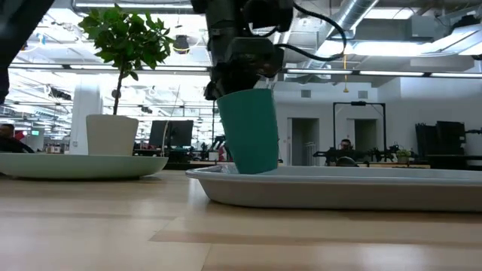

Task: Pick and place plate/cup/fork/spoon on tray
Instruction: Put the green cup on the blue tray

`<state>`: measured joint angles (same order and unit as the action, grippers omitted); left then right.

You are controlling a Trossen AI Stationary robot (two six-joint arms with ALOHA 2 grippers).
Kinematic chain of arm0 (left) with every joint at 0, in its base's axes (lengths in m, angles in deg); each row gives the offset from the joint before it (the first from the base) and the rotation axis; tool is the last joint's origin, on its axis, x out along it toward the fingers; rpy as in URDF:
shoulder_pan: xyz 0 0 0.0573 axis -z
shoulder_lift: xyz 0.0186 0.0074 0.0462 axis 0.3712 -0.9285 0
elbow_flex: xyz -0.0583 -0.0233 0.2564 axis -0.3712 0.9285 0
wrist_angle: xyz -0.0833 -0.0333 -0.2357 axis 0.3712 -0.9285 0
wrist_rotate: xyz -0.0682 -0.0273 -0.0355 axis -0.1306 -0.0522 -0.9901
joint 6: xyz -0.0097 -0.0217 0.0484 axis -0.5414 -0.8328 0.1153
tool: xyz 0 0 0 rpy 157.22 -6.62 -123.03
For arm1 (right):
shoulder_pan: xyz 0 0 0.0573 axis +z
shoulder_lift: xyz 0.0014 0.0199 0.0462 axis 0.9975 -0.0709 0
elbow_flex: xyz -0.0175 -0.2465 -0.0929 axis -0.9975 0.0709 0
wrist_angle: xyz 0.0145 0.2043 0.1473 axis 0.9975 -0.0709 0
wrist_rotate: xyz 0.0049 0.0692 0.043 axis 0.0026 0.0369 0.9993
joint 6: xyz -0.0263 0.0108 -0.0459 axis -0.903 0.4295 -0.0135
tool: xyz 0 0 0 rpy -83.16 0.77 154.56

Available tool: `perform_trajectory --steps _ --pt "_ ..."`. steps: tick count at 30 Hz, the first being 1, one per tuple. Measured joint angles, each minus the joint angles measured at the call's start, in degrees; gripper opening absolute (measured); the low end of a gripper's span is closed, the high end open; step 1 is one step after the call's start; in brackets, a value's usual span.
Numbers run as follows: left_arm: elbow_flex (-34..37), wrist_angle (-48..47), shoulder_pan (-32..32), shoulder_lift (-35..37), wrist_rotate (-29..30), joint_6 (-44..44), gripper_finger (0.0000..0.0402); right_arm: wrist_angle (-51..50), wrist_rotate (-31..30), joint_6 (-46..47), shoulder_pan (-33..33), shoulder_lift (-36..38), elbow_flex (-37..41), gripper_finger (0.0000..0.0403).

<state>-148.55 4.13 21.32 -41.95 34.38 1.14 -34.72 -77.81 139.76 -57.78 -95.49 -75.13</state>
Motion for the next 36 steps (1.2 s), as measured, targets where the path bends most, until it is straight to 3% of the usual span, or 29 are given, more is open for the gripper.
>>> perform_trajectory --steps 8,19,25,31,36 --pt "-2.9 1.2 0.2 -2.0 -0.7 1.3 0.0016 -0.1 -0.1 0.0 0.0 0.0 0.0 0.0171" --pt "-2.9 3.9 1.0 -2.0 -0.5 3.9 0.0136 -0.3 -0.3 -0.1 -0.1 0.0 0.0 0.0171" --pt "-4.0 3.4 0.7 -0.9 -3.3 3.9 0.0186 -0.3 -3.7 -0.4 -0.1 0.0 0.0 0.0171" --pt "-8.9 0.0 0.8 0.1 -5.3 4.1 0.0201 -0.8 -5.5 -0.7 -0.7 -0.3 -0.1 0.0171" --pt "-16.5 -9.6 0.8 0.2 -3.3 6.9 0.0198 -0.6 -6.8 -1.0 -3.2 -1.0 -0.1 0.0171"
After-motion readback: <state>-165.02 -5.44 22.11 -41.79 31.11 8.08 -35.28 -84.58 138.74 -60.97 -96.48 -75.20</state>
